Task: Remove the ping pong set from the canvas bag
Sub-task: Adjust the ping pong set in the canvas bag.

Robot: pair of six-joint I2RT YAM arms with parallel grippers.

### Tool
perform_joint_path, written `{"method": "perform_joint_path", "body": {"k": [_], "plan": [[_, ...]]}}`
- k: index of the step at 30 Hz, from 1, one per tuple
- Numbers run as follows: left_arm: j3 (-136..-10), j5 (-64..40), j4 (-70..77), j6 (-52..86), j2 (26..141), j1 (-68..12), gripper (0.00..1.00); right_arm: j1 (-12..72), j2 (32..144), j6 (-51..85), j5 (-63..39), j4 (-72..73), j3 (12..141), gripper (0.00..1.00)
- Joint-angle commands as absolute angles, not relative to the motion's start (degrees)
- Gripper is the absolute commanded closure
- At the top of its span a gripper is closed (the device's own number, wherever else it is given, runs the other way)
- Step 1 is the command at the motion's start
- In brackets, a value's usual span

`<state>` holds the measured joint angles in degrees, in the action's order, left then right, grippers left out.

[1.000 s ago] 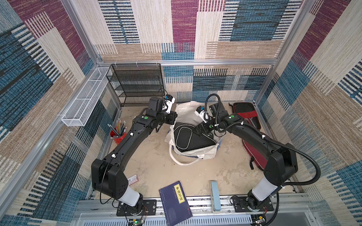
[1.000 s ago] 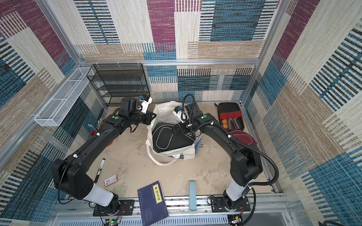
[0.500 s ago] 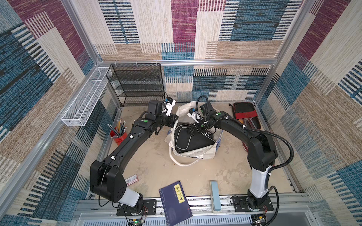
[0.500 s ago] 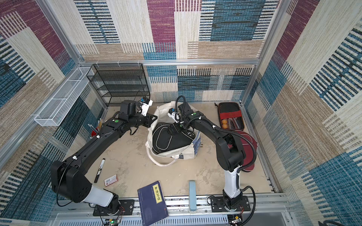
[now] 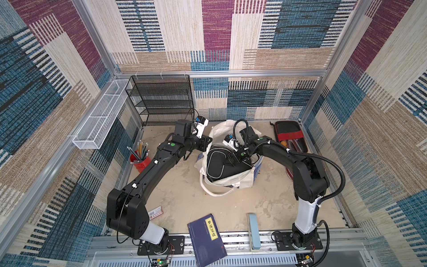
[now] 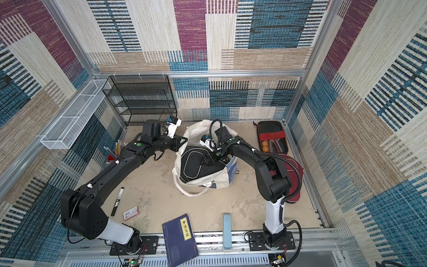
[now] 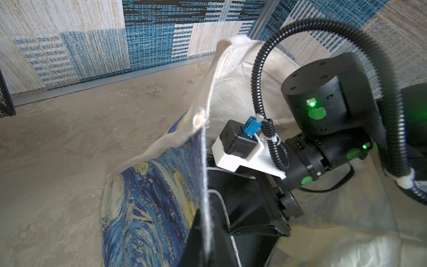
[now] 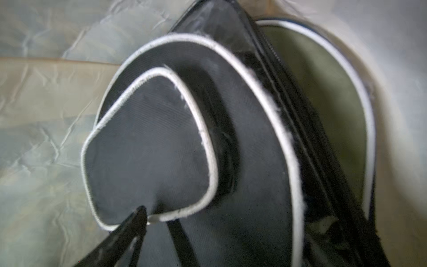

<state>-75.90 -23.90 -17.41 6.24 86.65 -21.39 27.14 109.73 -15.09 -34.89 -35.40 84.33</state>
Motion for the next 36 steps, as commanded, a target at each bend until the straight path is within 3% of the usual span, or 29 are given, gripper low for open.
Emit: {"method": "perform_joint_path", "body": {"k": [1,4,8,14,21,31,36], "plan": [[-75.67,-24.65,-15.99,6.68,86.84,-21.33,1.0,27.33,108.06,-16.53,-40.52,-38.26,84.32,0.29],[-75.59,-24.67,-15.95,6.69,86.88,-21.34,1.0,27.33,107.05,-16.48,-40.52,-39.06,84.59,0.47],[-75.63,-24.37,-16.17,6.63,86.92,-21.35,1.0,27.33,105.75,-16.44,-39.74,-39.81,84.88,0.63],[-76.29,-23.43,-17.34,6.28,86.75,-21.3,1.0,27.33,104.11,-16.7,-37.92,-41.27,87.09,1.0],[-78.31,-19.08,-21.57,5.29,86.66,-21.3,1.0,27.33,101.11,-15.38,-29.74,-43.28,94.47,1.0],[-81.5,-17.57,-25.19,4.77,87.01,-21.33,1.0,27.34,99.08,-13.33,-2.87,-45.34,102.81,1.0],[-78.49,-20.13,-22.83,6.68,88.29,-21.39,1.0,27.93,96.45,-13.69,0.6,-42.26,100.9,1.0]]}}
